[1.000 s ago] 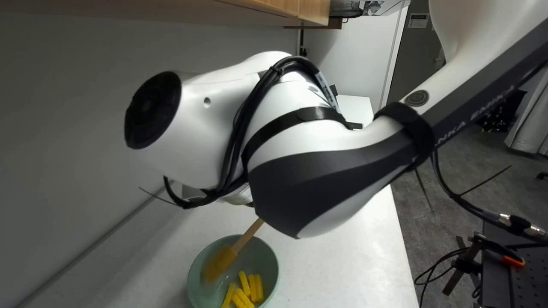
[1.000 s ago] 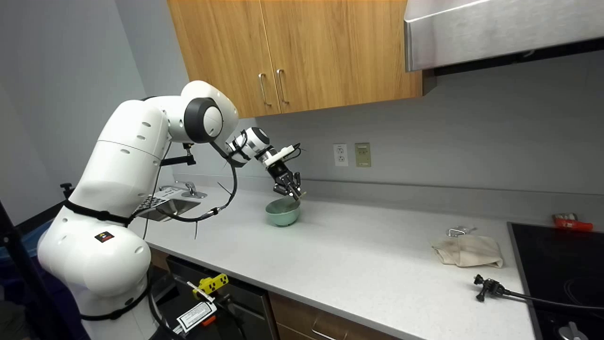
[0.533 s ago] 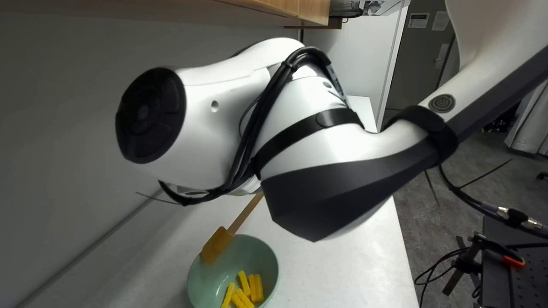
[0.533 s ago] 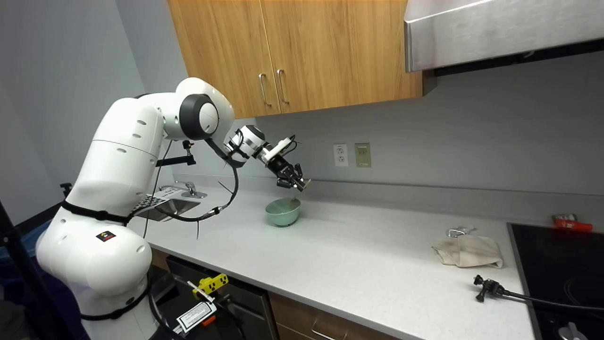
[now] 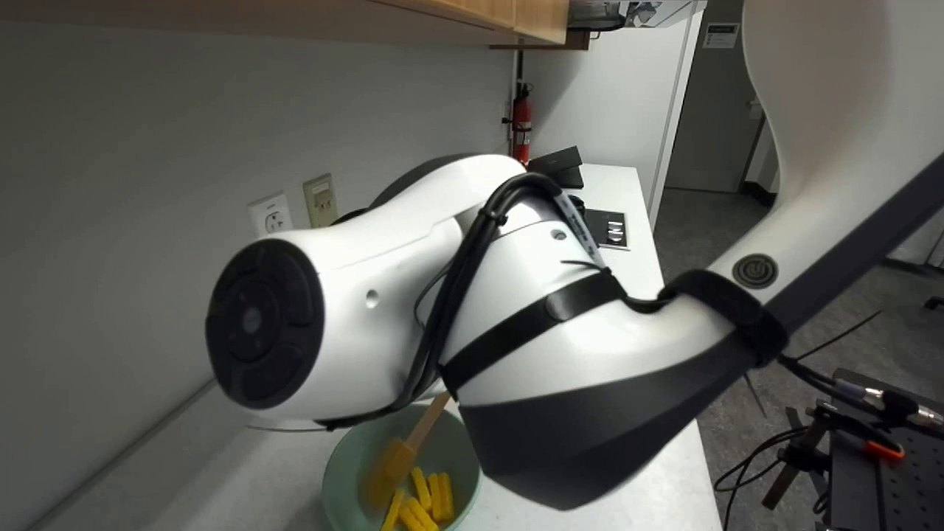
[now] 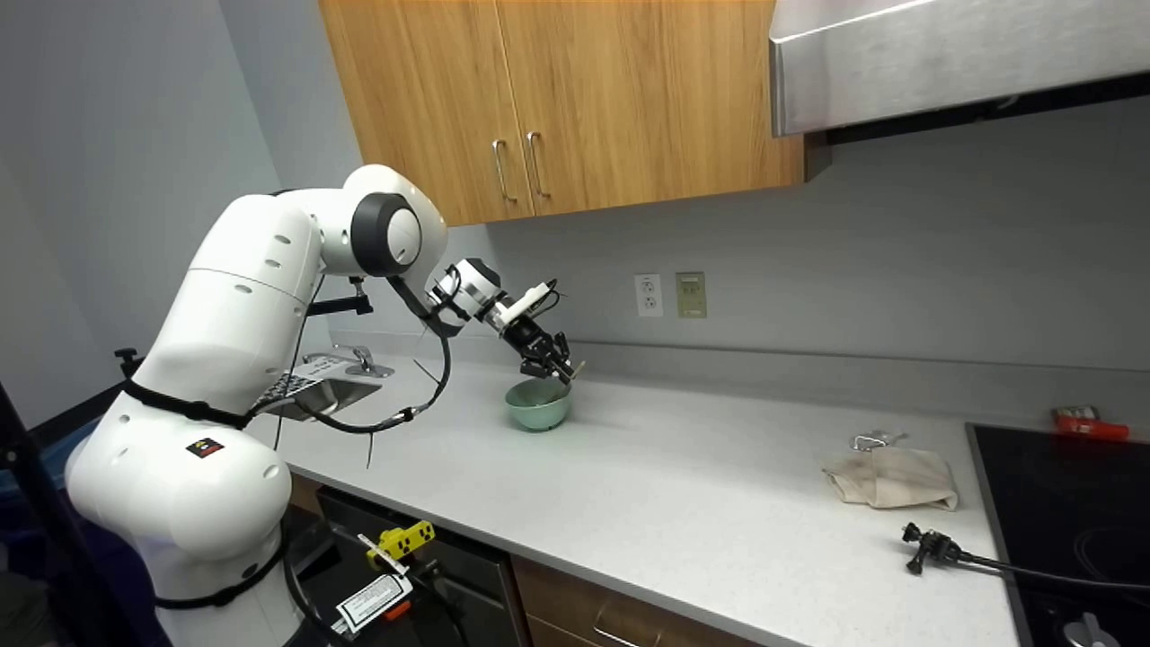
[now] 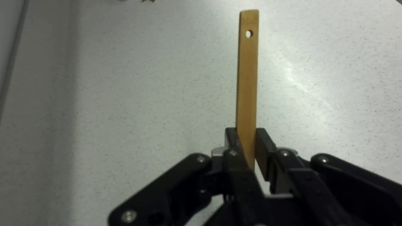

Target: Use the ladle to stir in the bowl

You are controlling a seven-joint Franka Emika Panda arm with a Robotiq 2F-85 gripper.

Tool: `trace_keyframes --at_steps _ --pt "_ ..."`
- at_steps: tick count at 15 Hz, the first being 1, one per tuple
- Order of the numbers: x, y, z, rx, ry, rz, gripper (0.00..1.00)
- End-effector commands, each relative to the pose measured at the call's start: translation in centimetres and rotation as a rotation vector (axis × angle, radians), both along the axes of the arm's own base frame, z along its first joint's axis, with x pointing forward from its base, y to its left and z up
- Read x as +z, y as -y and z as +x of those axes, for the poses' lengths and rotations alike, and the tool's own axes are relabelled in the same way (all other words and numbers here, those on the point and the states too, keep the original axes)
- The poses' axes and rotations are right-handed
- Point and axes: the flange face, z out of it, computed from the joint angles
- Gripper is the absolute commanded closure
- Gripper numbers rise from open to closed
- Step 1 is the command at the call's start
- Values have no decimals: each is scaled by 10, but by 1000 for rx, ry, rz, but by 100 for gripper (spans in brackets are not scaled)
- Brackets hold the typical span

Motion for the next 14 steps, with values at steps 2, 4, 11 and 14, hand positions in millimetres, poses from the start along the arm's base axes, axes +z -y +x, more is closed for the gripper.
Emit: trace_keyframes --at_steps 2,4,11,14 --pt "-15 -7 2 18 -5 -8 96" --pt "-16 -7 2 18 -7 -8 96" --pt "-2 1 8 -8 8 7 56" --pt "-2 -4 8 -18 19 19 36"
